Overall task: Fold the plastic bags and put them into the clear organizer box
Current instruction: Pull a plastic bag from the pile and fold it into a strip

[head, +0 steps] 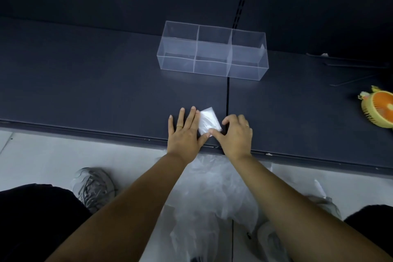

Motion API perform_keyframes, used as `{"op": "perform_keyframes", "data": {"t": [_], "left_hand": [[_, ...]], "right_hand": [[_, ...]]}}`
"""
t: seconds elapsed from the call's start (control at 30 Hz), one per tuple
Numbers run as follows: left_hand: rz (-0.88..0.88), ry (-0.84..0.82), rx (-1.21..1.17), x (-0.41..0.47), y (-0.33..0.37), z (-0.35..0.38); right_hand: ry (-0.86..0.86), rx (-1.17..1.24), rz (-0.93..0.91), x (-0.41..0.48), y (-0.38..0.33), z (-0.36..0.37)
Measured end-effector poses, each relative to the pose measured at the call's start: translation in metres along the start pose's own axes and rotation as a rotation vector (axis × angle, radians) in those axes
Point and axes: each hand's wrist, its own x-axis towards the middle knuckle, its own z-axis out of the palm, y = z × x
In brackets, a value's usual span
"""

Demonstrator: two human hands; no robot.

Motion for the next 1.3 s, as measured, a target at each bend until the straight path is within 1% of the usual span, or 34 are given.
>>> {"op": "perform_keyframes", "data": {"t": [0.07,0.2,0.47,0.53,0.63,0.67,0.7,0.77,0.83,0.87,0.9,0.93,1.0,1.03,1.07,1.13,1.2,1.3], "left_hand": [[-0.004,-0.007,0.020,-0.001,0.000,-0.001],[-0.038,-0.026,0.026,0.000,0.001,-0.003],[-0.087,-0.025,0.024,-0.002,0.006,0.000],[-0.105,-0.019,0.027,-0.007,0.008,0.001],[-0.117,-0.014,0.017,-0.014,0.013,0.001],[-0.116,-0.005,-0.042,-0.015,0.013,-0.001],[-0.124,0.009,-0.161,-0.015,0.012,-0.004],[-0.186,0.040,-0.548,-0.011,0.007,-0.018],[-0.239,0.011,-1.003,-0.003,0.000,-0.039],[-0.243,-0.052,-1.201,0.000,-0.001,-0.050],[-0.239,-0.129,-1.319,0.004,-0.003,-0.061],[-0.232,-0.224,-1.370,0.010,-0.004,-0.070],[-0.208,-0.409,-1.426,0.023,-0.006,-0.083],[-0.205,-0.455,-1.466,0.030,-0.004,-0.086],[-0.214,-0.451,-1.502,0.036,0.000,-0.088],[-0.273,-0.348,-1.573,0.050,0.009,-0.091],[-0.290,-0.205,-1.584,0.065,0.020,-0.095],[-0.267,0.059,-1.479,0.092,0.026,-0.103]], "right_hand": [[0.064,0.013,0.003,-0.001,0.004,0.003],[0.104,0.038,0.023,0.001,0.003,0.003],[0.040,0.120,0.133,-0.001,-0.015,0.005],[0.031,0.216,0.141,0.000,-0.024,0.003],[-0.059,0.419,0.210,0.004,-0.033,0.000],[-0.093,0.484,0.243,0.005,-0.034,-0.001],[-0.123,0.549,0.262,0.007,-0.033,-0.003],[-0.177,0.640,0.223,0.013,-0.031,-0.015],[-0.272,0.677,0.089,0.021,-0.028,-0.033],[-0.339,0.676,0.009,0.025,-0.027,-0.043],[-0.404,0.673,-0.063,0.029,-0.026,-0.053],[-0.456,0.675,-0.114,0.033,-0.025,-0.061],[-0.504,0.700,-0.141,0.042,-0.024,-0.073],[-0.504,0.722,-0.121,0.046,-0.022,-0.077],[-0.496,0.748,-0.081,0.051,-0.020,-0.079],[-0.481,0.784,0.039,0.062,-0.015,-0.082],[-0.430,0.754,0.139,0.076,-0.011,-0.085],[-0.226,0.723,0.223,0.116,-0.003,-0.097]]}}
